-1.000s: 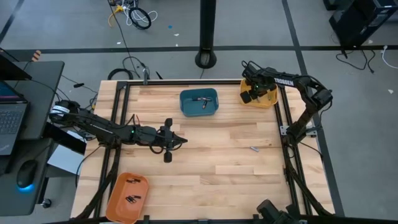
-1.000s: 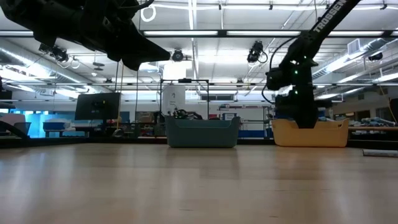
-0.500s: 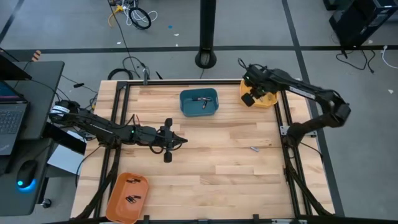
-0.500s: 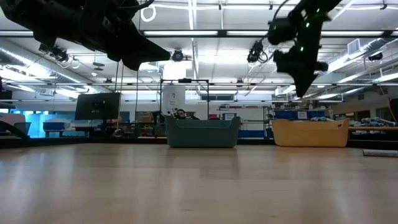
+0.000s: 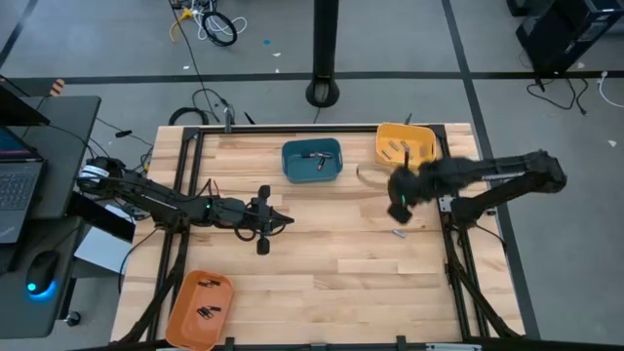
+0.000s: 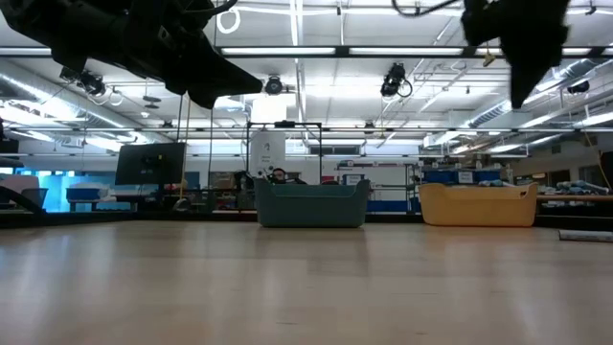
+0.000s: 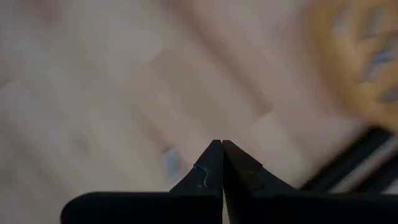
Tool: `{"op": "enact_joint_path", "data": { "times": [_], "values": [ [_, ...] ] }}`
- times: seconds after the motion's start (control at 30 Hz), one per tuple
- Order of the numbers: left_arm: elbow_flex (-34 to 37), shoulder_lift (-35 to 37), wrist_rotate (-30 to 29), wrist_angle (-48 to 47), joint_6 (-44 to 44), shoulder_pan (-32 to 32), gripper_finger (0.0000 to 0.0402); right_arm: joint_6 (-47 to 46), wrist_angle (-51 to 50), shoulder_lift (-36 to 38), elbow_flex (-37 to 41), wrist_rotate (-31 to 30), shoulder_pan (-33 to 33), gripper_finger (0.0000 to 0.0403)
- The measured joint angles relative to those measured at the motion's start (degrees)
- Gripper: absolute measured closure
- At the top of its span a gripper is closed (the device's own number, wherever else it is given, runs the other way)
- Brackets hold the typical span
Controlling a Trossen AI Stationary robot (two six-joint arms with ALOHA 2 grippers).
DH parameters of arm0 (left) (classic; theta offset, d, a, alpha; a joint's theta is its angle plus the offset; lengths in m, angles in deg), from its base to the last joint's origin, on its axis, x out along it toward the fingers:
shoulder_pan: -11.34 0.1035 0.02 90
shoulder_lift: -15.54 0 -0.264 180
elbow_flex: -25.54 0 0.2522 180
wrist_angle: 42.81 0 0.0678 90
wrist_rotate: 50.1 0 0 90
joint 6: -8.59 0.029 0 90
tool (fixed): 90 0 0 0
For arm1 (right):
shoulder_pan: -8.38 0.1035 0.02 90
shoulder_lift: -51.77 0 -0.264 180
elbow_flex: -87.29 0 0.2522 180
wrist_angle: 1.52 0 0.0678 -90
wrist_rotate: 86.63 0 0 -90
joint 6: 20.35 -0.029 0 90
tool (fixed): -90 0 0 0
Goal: Sort batteries
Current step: Put the small black battery into the orange bin
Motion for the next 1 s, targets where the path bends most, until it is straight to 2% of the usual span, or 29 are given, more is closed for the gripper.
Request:
{"op": "enact_joint_path", "data": {
  "times": [0.17,0.33,0.5,0.67,0.83,1.0],
  "values": [
    [0.02,0.00,0.01,-0.01,0.00,-0.01,0.0396,-11.67,1.50,-0.02,2.82,4.92,15.67,0.0395],
    [0.02,0.00,0.02,-0.02,0.00,0.00,0.0396,-22.56,2.23,-0.02,7.69,12.51,27.80,0.0394],
    [0.00,0.00,0.01,-0.02,0.07,0.00,0.0396,-23.67,3.92,-0.03,13.26,17.52,36.82,0.0394],
    [0.01,0.00,0.01,-0.02,0.13,-0.02,0.0396,-21.79,7.55,-0.04,19.46,20.57,40.61,0.0394],
    [0.02,0.00,0.00,-0.02,0.17,0.00,0.0396,-20.34,13.21,-0.04,25.23,25.77,40.89,0.0394],
    [0.02,0.00,0.02,-0.07,0.22,0.00,0.0396,-18.59,14.39,-0.04,27.54,29.24,40.85,0.0394]
  ]
}}
